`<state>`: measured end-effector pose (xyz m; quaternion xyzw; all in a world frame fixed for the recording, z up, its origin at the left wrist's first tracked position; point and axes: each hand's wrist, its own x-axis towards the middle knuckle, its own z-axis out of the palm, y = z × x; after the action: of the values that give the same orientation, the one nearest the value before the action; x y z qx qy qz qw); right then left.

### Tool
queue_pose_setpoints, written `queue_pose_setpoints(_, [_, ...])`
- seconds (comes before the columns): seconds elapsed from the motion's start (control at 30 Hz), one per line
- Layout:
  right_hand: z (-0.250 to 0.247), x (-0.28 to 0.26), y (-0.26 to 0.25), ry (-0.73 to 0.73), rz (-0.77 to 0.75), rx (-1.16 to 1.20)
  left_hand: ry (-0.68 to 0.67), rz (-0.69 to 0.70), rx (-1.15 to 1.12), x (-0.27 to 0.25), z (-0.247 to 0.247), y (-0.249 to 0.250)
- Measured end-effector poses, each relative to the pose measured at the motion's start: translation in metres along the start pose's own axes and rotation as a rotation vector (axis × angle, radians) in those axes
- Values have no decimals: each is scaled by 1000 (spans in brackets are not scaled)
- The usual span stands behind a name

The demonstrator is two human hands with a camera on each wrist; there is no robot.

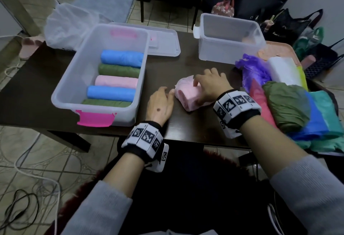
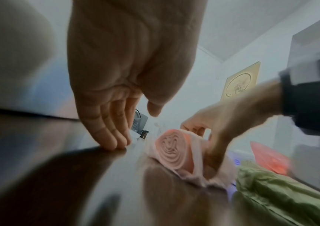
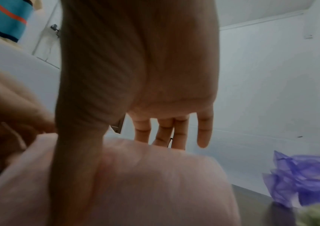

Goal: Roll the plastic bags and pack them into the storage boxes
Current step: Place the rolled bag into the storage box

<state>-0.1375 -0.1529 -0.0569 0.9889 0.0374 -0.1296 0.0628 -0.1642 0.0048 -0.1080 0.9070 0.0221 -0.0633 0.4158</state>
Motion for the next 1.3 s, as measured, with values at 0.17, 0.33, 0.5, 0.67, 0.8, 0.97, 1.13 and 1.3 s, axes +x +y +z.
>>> queue_pose_setpoints(0.17, [15,-20,1,-4,-60,53,-150,-140,123,31,5,14])
queue_pose_setpoints(0.33, [21,-39,1,-91,-102,109,-337,-101,303,45,10,32])
queue_pose_setpoints(0.5, [22,-50,-1,-243,-118,111,-425,-11,287,50,9,44])
queue_pose_setpoints(0.67, [28,-53,-9,-158,-188,110,-437,-60,-20,53,2,58])
queue_pose_setpoints(0.8, [30,-54,-11,-100,-238,152,-348,-84,-209,61,-6,71])
queue_pose_setpoints(0.97, [34,-52,-13,-89,-247,189,-266,-23,-369,69,-20,94])
queue_pose_setpoints(1.13, [35,-46,-13,-160,-207,252,-160,-114,-231,73,-22,90])
queue_pose_setpoints(1.3, [23,-43,-9,-296,-201,363,-390,-191,174,66,-4,71])
